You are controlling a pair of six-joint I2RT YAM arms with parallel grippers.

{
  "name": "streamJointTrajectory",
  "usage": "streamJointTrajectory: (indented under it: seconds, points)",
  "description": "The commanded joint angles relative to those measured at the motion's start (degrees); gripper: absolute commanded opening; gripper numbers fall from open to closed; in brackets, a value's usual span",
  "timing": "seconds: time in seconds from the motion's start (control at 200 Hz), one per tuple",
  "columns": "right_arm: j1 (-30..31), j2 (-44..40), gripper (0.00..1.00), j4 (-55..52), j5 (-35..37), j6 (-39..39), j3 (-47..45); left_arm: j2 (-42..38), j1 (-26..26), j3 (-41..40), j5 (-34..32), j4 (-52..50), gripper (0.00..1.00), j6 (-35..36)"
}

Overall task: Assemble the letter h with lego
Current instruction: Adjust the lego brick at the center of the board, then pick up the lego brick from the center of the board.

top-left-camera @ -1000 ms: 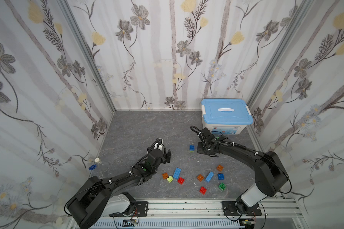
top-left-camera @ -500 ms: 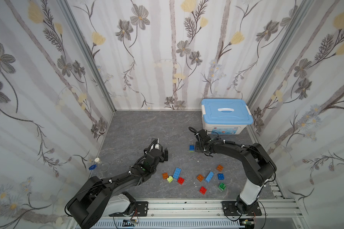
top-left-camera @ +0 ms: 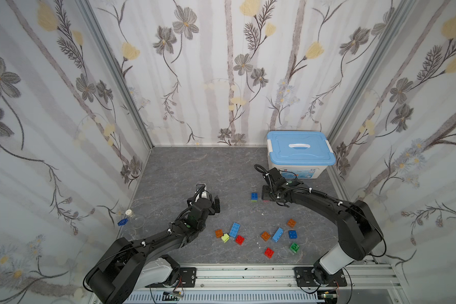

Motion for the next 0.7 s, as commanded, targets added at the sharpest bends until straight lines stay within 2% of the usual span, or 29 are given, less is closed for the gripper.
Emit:
streamJointTrajectory:
  seconds: [0.0,0.1,0.325,0.52,0.694]
  points:
    - [2.16,-3.56,0.67,-8.71,-4.16,-3.65,-1.45,-0.04,0.37,0.34,-4.29,-1.55,1.0,-3.0]
    - [7.64,-5.66,0.69,-13.33,-2.38,-6.23,-3.07,2.15,1.81,3.33,-9.0,-9.63,1.0,-7.48]
    - [17.2,-4.47,0.7,-18.85,-3.38,-6.18,-5.27,3.02,4.91,3.93,-8.41,-12.92,1.0,-12.36]
    - [17.98,0.55,0.69,-18.36,-8.46,-10.34,-5.96,0.92,5.77,2.97,-9.14,-13.15,1.0,-12.56]
    - [19.12,5.39,0.61,-18.39,-11.6,-12.43,-4.22,-0.55,6.24,2.09,-10.7,-14.1,1.0,-13.74]
